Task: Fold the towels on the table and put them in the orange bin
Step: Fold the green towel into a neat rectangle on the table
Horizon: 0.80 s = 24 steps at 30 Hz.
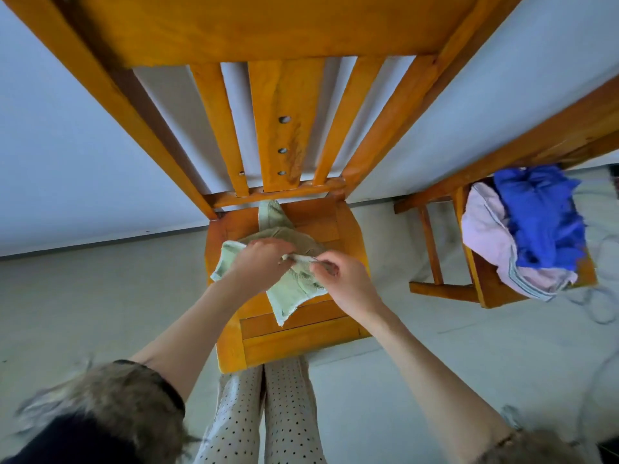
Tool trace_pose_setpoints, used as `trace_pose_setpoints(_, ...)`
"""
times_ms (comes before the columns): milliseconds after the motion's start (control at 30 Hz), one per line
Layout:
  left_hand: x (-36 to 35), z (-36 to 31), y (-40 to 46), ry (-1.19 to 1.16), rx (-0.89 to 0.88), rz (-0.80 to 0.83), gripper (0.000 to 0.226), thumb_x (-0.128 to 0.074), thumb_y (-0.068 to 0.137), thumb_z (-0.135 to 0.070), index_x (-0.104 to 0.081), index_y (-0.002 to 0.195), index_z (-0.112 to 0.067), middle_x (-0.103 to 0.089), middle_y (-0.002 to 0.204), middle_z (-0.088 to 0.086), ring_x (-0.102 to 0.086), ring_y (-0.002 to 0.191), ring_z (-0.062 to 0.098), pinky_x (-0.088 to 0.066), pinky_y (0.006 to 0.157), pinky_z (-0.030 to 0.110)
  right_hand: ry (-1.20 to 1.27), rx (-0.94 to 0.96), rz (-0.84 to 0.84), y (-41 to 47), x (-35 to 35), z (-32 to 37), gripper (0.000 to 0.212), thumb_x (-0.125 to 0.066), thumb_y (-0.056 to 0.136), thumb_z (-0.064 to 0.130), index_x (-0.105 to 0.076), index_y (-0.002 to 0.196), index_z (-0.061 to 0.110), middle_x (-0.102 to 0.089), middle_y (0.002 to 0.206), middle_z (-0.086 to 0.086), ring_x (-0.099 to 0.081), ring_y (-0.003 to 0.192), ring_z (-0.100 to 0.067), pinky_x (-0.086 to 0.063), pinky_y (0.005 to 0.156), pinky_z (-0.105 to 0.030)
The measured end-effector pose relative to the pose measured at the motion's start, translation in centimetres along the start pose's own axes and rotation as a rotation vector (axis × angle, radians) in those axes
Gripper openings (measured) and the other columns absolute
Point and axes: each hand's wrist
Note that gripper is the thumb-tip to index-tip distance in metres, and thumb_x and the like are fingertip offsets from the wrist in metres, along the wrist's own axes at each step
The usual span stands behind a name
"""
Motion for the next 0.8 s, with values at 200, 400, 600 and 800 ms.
trace_pose_setpoints(200,6.4,-1.9,-4.3,-0.161,0.026,-0.191,0.018,-0.061,0.088,-0.014,-0.069,0.104,-0.011,-0.069,0.102,0.003,-0.056,0.084,0.013,-0.041,0.075,0.022,-0.038,0.023,-0.04,-3.0,5.4,5.0,0.007,-0.054,0.093,0.023,-0.06,0.09,0.021,-0.055,0.08,0.017,-0.051,0.075,0.005,-0.038,0.064,-0.002)
trace_pose_setpoints(400,14.4,-4.5,-8.2,-0.253,0.004,-0.327,0.009,-0.063,0.087,-0.015,-0.069,0.093,-0.013,-0.063,0.083,-0.004,-0.053,0.075,0.006,-0.035,0.064,0.009,-0.099,0.105,-0.1,-4.8,8.8,11.2,0.003,-0.058,0.091,0.023,-0.06,0.089,0.022,-0.055,0.08,0.015,-0.052,0.075,0.001,-0.032,0.059,-0.01)
trace_pose_setpoints(600,21.7,-8.5,-14.4,-0.222,-0.05,-0.479,0.008,-0.06,0.089,-0.014,-0.067,0.091,-0.013,-0.061,0.082,-0.004,-0.054,0.077,0.01,-0.035,0.063,0.006,-0.251,0.293,-0.308,-7.0,12.0,17.8,0.014,-0.056,0.092,0.022,-0.065,0.1,0.013,-0.05,0.086,0.007,-0.047,0.077,-0.008,-0.032,0.067,-0.016)
trace_pose_setpoints(800,25.5,-11.8,-21.4,-0.273,-0.01,-0.724,0.012,-0.055,0.091,-0.012,-0.059,0.084,-0.021,-0.061,0.08,-0.007,-0.055,0.077,0.008,-0.037,0.066,0.006,-0.234,0.514,-0.48,-9.1,12.4,23.8,0.015,-0.054,0.094,0.024,-0.062,0.093,0.012,-0.05,0.087,0.006,-0.048,0.077,-0.011,-0.03,0.059,-0.013)
Point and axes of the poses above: each hand's wrist, its own y-axis towards the middle knuckle, its own x-axis out of the back of the hand, z = x × y
